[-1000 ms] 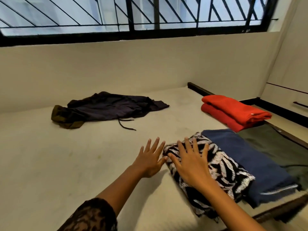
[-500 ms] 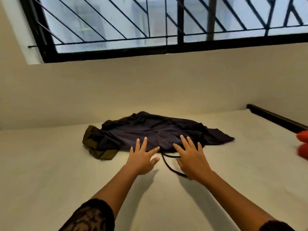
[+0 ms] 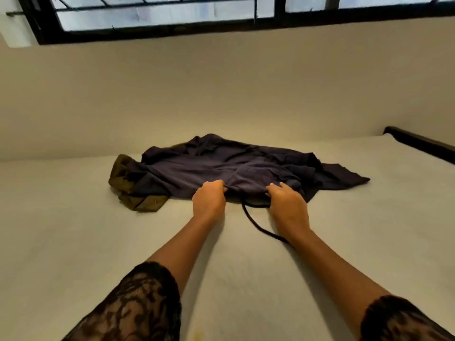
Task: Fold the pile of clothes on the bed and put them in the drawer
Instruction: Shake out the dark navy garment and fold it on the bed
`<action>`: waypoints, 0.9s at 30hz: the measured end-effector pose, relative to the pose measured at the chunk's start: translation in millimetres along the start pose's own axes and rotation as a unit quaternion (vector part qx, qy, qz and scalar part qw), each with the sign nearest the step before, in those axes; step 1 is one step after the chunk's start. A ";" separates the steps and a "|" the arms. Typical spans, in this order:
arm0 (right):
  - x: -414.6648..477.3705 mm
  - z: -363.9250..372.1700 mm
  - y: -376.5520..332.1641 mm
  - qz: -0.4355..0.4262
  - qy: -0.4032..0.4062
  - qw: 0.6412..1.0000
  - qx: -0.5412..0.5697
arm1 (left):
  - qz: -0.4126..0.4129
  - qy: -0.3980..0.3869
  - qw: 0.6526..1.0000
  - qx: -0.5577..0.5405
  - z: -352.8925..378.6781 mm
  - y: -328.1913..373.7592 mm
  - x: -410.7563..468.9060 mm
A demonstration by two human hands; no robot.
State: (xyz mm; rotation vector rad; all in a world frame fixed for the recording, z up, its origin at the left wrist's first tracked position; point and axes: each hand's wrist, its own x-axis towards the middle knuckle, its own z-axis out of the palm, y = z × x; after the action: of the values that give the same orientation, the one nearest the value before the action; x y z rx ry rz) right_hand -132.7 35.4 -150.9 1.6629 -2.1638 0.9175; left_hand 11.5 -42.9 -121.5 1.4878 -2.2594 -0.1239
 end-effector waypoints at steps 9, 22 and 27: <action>-38.2 -168.3 -37.2 0.040 0.036 0.988 0.142 | 0.136 0.053 0.985 -0.087 -136.3 42.6 -76.0; -116.8 -415.1 -127.2 -0.037 0.112 0.986 0.121 | 0.134 0.189 0.967 -0.104 -343.1 118.8 -222.2; -130.9 -453.5 -155.4 0.078 0.097 0.961 0.248 | 0.114 0.214 0.969 -0.055 -360.1 139.5 -261.9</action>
State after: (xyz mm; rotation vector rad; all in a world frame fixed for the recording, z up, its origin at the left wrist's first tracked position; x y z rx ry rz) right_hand -22.3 395.3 173.5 1.5210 -2.0614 1.7064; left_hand 122.6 306.6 167.0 1.0646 -2.0134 0.1291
